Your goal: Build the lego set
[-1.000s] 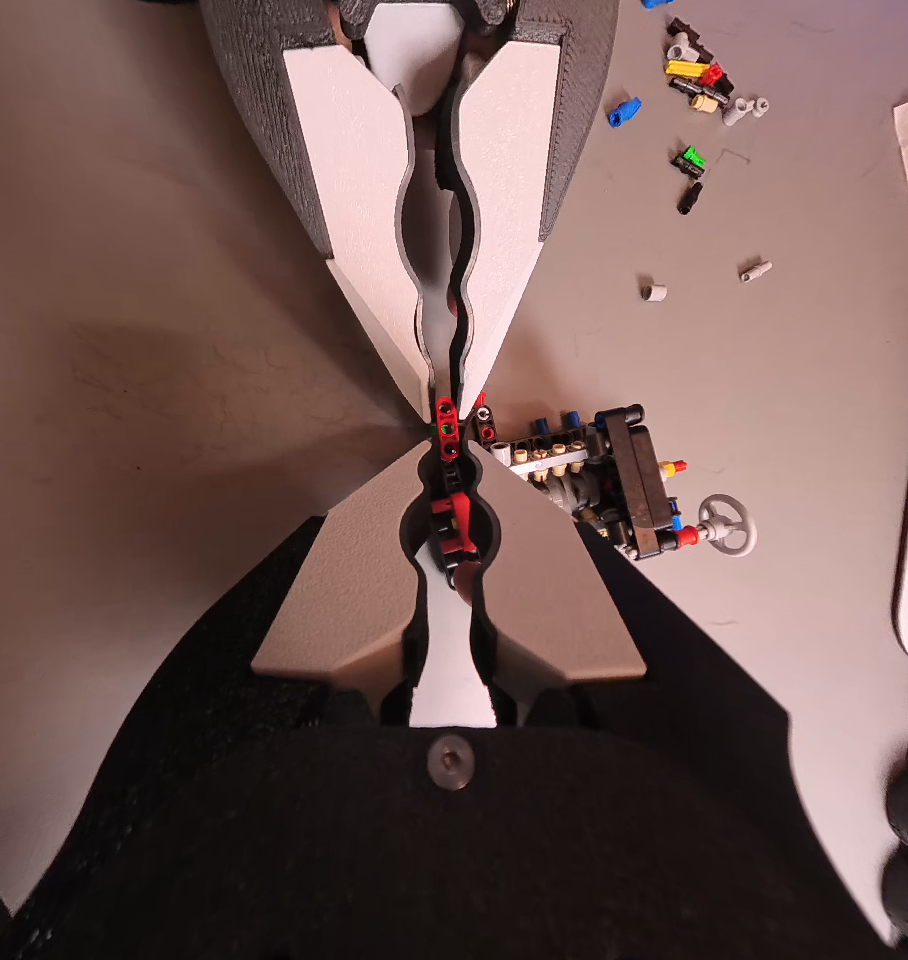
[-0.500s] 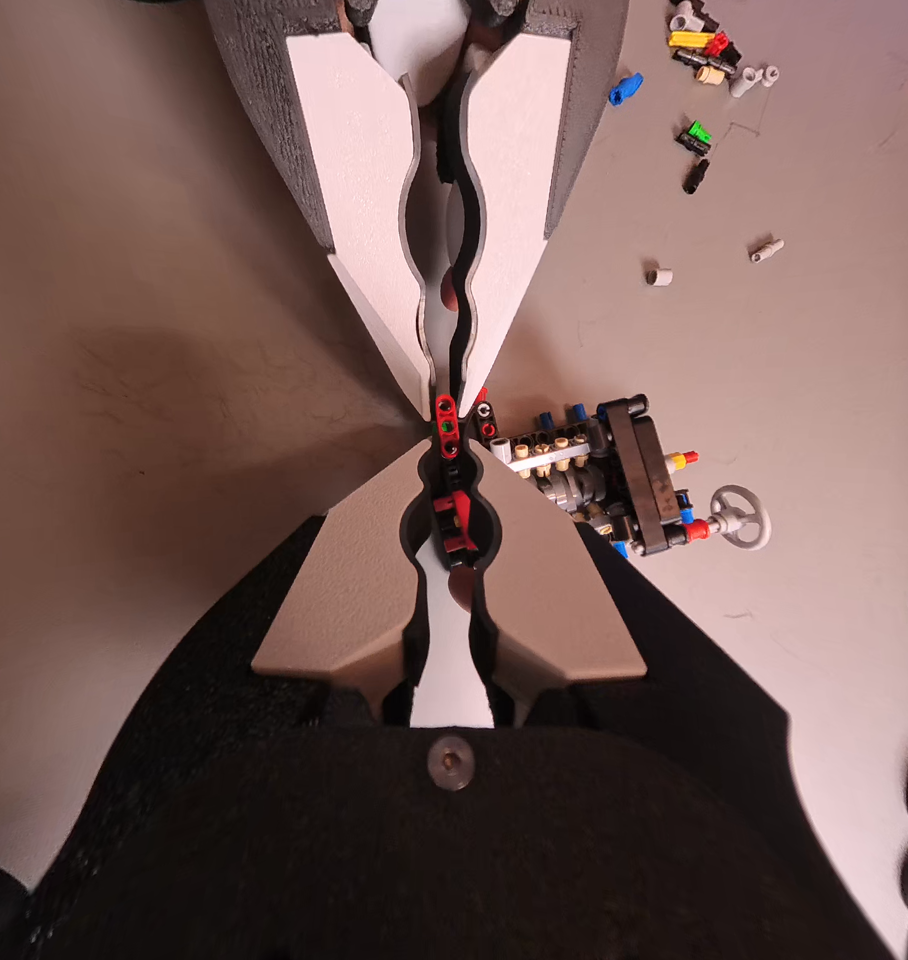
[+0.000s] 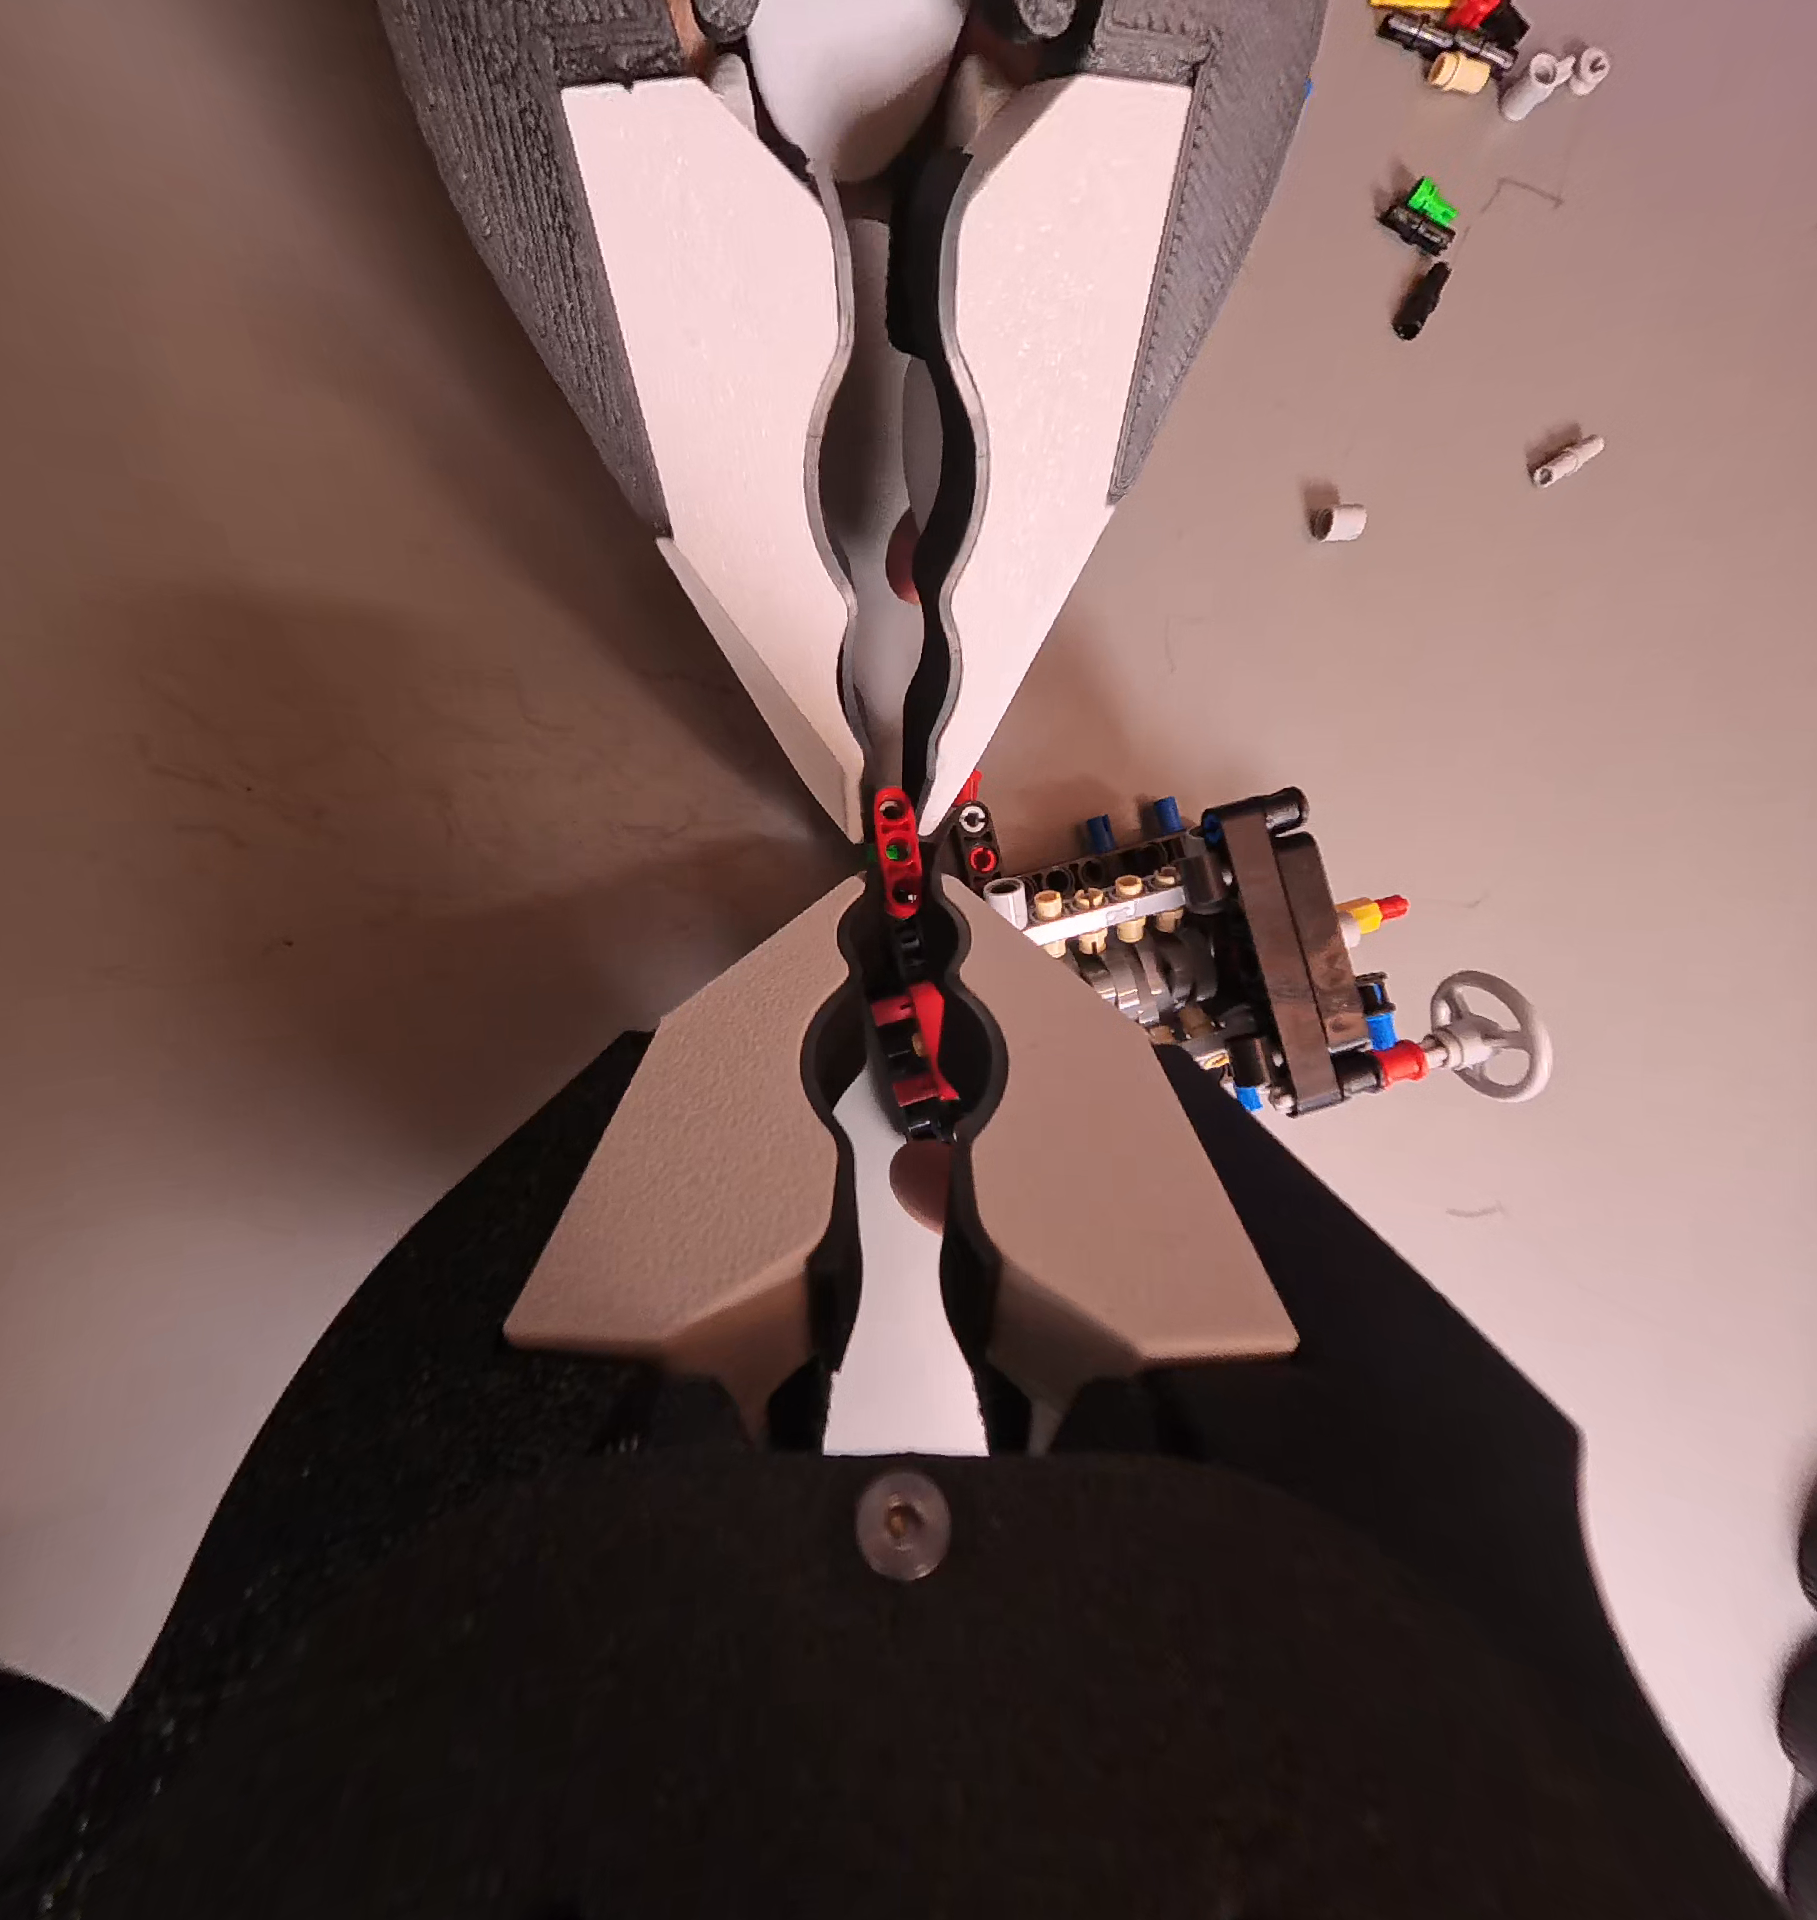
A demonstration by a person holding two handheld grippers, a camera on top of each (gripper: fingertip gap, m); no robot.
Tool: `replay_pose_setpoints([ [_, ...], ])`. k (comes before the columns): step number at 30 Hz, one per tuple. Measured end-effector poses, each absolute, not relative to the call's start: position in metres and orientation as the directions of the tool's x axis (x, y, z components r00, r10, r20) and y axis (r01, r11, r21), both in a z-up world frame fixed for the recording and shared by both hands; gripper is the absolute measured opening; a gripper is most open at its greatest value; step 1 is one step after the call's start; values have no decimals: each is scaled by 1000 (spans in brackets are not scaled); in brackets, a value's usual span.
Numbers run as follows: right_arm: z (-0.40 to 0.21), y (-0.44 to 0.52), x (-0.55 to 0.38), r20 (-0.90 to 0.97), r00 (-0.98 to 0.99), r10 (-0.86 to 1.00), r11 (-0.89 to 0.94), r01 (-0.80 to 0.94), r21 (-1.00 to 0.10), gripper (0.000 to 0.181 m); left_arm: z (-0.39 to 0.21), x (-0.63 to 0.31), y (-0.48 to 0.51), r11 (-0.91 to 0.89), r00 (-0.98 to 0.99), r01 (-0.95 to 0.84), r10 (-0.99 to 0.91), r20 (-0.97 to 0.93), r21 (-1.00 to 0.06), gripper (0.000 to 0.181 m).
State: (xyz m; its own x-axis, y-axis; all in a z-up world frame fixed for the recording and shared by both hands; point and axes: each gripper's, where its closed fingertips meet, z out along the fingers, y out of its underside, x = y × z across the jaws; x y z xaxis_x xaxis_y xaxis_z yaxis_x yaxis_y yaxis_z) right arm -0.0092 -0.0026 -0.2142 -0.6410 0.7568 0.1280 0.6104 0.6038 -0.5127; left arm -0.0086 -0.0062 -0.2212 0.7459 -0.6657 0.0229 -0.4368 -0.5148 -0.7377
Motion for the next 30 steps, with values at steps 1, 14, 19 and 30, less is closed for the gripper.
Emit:
replay_pose_setpoints([
  [1,-214,-2,-9,122,-644,756,604,613,-508,6,-221,-8,-6,-521,746,-441,-665,24,-731,6],
  [14,-215,-1,-8,103,-655,749,607,615,-504,6,-222,-8,-5,-593,742,-487,-668,55,-642,6],
  [19,-215,-1,-9,133,-645,753,609,606,-511,6,-222,-8,-4,-594,735,-508,-676,44,-624,6],
  [30,-206,0,-4,205,-654,728,661,591,-463,8,-221,1,-1,-591,724,-512,-688,57,-624,6],
])
